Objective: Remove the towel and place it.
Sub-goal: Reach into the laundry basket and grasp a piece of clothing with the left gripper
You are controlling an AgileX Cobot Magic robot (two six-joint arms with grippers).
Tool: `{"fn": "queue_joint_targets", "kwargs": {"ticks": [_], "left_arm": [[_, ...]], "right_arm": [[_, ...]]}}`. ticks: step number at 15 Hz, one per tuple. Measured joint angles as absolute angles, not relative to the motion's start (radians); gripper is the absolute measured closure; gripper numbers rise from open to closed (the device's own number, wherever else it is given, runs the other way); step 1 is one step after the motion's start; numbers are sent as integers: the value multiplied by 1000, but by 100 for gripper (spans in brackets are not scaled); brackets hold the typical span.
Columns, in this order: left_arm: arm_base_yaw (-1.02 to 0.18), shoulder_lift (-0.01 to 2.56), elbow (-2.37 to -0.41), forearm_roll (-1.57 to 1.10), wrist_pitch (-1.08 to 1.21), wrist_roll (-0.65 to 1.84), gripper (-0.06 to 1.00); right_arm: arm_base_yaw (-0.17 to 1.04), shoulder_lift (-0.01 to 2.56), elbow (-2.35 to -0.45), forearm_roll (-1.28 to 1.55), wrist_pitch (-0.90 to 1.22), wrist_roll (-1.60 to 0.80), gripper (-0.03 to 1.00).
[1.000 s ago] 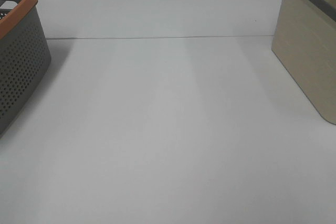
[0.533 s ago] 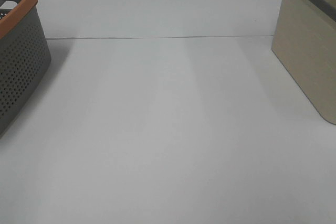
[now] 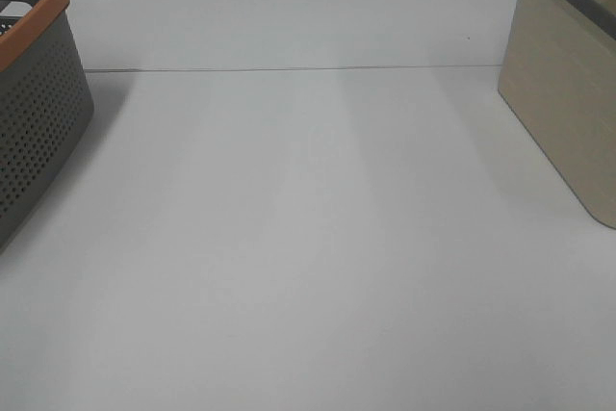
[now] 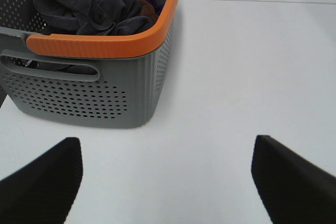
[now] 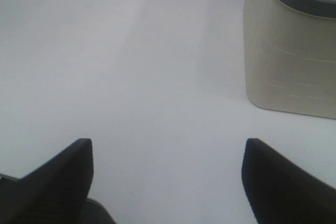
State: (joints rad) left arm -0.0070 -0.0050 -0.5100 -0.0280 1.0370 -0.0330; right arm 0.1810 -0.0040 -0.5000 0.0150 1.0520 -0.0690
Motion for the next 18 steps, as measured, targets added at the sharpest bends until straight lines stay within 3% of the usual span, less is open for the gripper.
{"fn": "queue_joint_targets", "kwargs": {"ticks": [18], "left_arm": [[-7,-5,-510,-9,1037,-56,13]], "right_arm": [[181,-4,-500,15,1052,-69,20]]}}
